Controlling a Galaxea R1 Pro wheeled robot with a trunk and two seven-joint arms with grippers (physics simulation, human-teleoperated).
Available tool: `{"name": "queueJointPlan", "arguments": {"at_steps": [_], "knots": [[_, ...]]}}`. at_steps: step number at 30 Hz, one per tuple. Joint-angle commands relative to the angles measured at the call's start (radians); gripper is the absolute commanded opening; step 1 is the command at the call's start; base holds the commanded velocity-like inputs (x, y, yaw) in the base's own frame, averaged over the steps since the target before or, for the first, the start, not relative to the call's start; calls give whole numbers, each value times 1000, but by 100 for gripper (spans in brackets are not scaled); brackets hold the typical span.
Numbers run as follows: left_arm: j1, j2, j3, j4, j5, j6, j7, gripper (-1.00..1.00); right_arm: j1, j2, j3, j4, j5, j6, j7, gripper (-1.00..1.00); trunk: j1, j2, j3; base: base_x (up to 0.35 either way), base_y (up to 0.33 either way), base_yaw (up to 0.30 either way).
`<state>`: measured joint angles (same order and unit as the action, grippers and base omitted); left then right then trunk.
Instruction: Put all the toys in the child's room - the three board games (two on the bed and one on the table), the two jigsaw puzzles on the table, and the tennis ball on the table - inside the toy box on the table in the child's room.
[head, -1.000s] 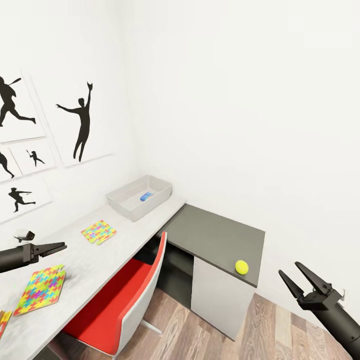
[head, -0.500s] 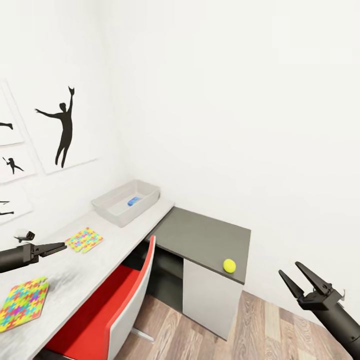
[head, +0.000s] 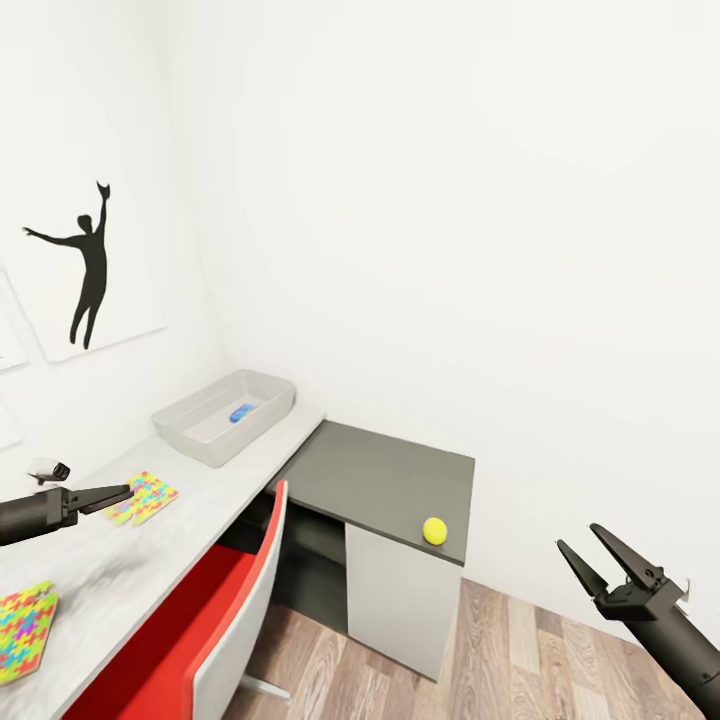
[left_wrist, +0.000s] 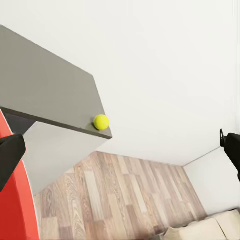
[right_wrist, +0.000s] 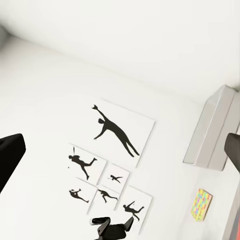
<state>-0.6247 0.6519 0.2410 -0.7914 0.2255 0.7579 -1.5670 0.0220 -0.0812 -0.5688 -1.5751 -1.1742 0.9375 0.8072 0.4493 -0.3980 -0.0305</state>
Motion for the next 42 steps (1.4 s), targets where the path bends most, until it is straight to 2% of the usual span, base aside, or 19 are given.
{"name": "queueJointPlan", "arguments": {"at_steps": [1,42], "knots": [[0,0,0,0,0,11,-4,100,0,0,0,0,-1,4,1,100,1,-2,-1,0,0,-183],[0,-3,-2,0,0,11,-4,100,0,-2,0,1,1,4,0,100,1,-2,60,0,0,-183]]}}
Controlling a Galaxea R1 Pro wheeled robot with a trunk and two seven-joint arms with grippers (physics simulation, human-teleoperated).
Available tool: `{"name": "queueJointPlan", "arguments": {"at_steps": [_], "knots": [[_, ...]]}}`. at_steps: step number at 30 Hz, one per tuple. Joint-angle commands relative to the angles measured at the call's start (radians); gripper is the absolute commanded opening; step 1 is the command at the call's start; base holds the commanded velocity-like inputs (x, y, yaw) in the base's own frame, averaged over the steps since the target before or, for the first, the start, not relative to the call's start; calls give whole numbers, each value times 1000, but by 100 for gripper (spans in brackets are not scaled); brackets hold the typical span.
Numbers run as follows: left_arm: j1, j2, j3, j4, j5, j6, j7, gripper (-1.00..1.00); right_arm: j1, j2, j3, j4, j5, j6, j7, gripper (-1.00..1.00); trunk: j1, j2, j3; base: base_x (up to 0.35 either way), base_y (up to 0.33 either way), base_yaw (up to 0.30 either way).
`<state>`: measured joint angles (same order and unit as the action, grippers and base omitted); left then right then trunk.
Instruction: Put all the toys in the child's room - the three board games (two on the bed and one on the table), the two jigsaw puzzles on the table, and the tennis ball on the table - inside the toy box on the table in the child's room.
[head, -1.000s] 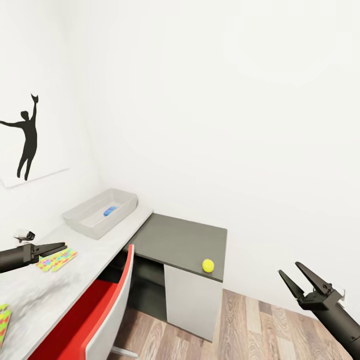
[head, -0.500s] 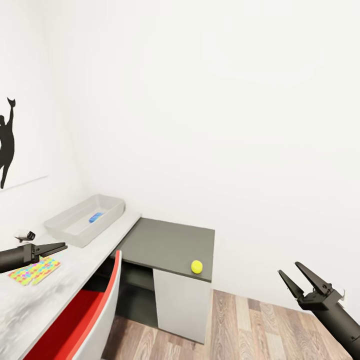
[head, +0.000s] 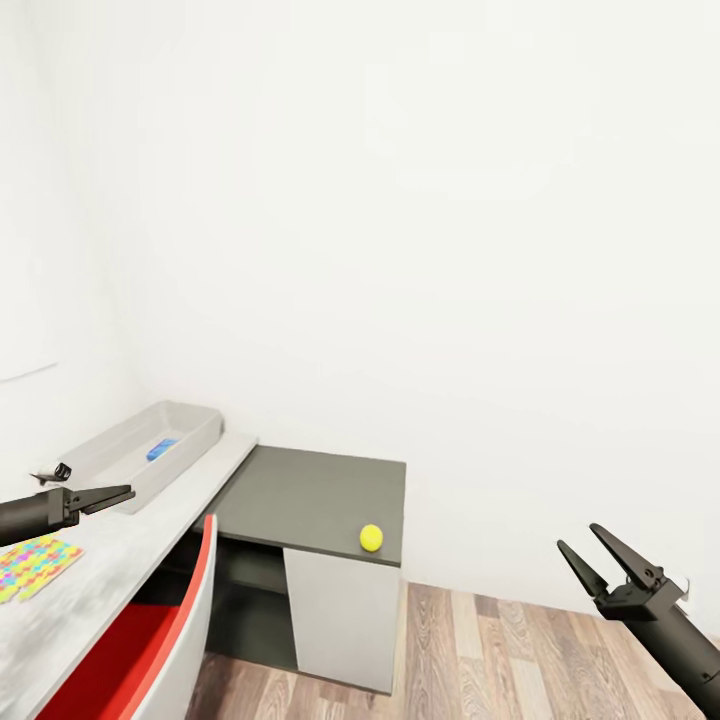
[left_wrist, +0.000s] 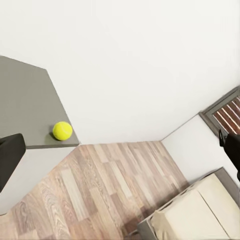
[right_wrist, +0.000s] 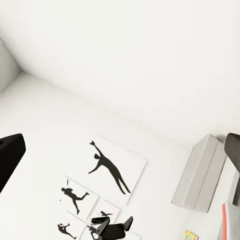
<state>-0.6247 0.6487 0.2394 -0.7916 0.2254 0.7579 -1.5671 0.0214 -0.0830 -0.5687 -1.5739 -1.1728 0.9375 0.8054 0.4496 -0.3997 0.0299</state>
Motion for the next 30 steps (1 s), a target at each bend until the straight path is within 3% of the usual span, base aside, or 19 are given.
{"name": "queueJointPlan", "arguments": {"at_steps": [1,30], "knots": [[0,0,0,0,0,11,-4,100,0,0,0,0,-1,4,1,100,0,0,1,0,0,-183],[0,0,-1,0,-1,11,-4,100,0,-3,-2,0,-1,4,1,100,0,0,44,0,0,-183]]}}
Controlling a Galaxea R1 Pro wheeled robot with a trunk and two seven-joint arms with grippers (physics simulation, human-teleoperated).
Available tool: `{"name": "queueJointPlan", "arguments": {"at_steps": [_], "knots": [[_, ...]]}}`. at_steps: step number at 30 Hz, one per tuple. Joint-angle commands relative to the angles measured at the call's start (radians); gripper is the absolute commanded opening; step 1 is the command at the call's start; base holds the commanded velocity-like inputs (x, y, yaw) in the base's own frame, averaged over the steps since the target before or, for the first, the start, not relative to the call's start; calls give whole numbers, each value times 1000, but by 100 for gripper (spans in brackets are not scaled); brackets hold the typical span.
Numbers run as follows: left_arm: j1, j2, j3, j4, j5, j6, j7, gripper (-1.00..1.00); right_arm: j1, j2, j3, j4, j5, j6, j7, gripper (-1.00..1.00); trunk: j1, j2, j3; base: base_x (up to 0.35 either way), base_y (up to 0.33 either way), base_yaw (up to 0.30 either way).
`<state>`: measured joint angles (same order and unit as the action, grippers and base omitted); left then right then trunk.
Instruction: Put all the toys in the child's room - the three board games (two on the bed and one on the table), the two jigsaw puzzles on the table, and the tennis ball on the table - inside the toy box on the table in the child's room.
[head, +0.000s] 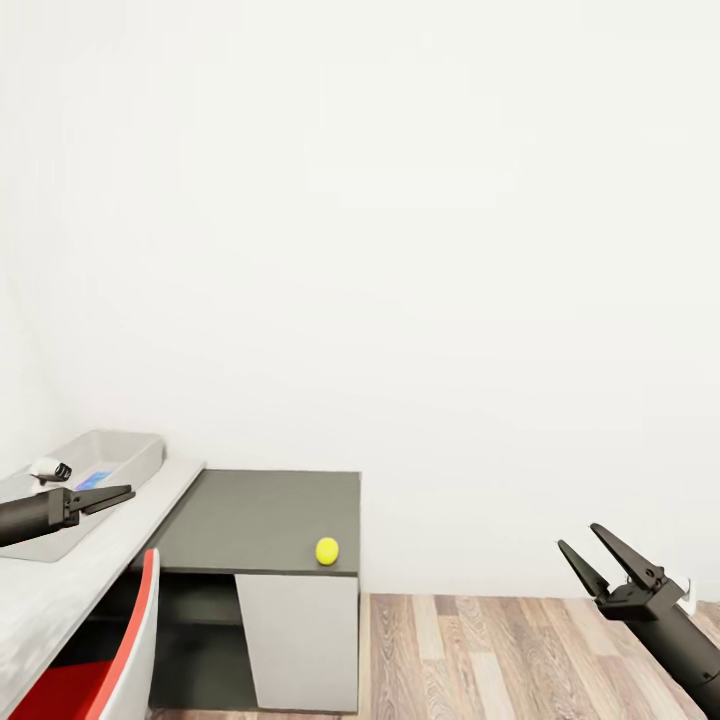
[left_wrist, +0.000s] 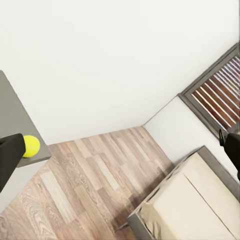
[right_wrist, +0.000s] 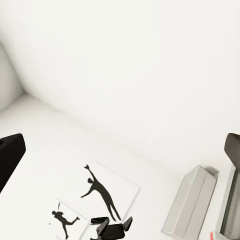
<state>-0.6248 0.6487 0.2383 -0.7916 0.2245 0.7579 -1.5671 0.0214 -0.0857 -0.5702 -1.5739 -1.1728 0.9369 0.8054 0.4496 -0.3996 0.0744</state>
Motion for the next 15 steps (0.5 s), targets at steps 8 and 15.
{"name": "queueJointPlan", "arguments": {"at_steps": [8,15], "knots": [[0,0,0,0,1,11,-4,100,0,1,-2,0,-1,4,1,100,0,0,6,0,0,-96],[0,0,0,0,0,11,-4,100,0,-3,-1,0,-1,5,1,100,0,0,6,0,0,-122]]}}
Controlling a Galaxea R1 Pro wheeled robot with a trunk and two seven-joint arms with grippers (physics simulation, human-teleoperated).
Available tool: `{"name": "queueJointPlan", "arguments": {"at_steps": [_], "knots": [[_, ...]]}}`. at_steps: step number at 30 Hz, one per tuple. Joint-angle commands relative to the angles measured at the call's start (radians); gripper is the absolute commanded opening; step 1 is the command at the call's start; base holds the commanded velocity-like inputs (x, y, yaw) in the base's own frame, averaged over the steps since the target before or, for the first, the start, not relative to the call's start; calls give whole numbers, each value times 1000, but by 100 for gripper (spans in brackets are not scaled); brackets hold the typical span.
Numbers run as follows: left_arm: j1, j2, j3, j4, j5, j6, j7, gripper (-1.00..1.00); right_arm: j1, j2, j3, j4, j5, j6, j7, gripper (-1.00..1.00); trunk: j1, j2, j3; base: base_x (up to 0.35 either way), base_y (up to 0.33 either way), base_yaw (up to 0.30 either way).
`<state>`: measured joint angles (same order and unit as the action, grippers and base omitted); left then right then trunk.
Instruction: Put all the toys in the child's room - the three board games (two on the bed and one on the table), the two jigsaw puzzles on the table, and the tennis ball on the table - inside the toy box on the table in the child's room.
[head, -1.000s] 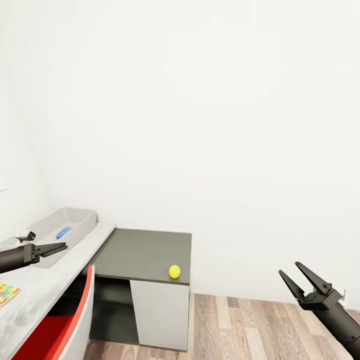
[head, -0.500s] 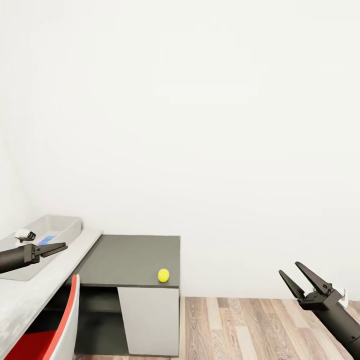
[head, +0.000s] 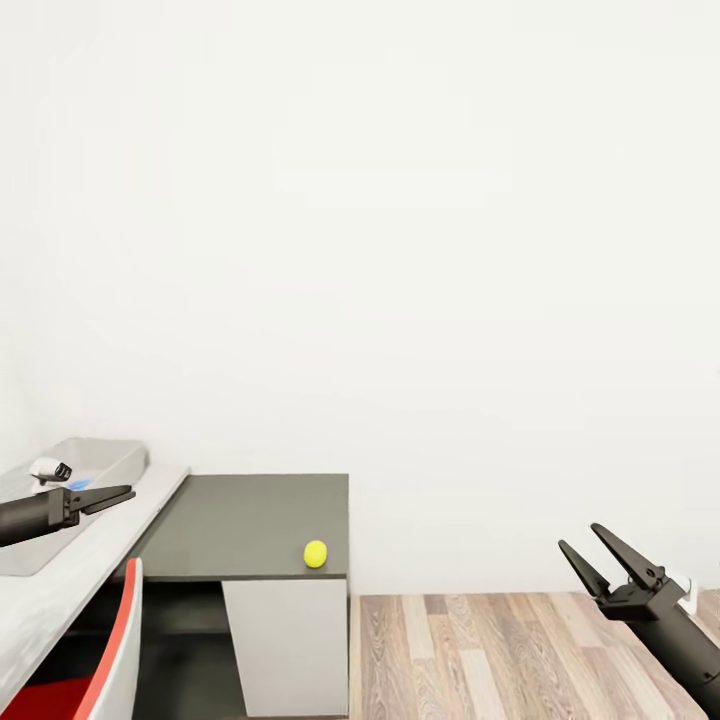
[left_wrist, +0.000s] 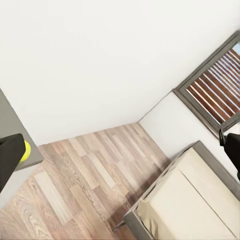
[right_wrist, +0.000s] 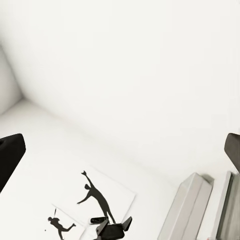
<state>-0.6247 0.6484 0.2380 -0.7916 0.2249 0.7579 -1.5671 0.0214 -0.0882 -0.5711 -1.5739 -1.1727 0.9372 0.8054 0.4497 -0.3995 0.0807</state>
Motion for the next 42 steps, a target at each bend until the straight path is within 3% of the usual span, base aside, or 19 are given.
{"name": "queueJointPlan", "arguments": {"at_steps": [1,42], "knots": [[0,0,0,0,0,11,-4,100,0,-1,0,0,-1,4,1,100,0,0,0,0,0,-201],[0,-1,0,0,0,11,-4,100,0,-4,0,5,-1,5,-2,100,0,0,-3,0,0,-271]]}}
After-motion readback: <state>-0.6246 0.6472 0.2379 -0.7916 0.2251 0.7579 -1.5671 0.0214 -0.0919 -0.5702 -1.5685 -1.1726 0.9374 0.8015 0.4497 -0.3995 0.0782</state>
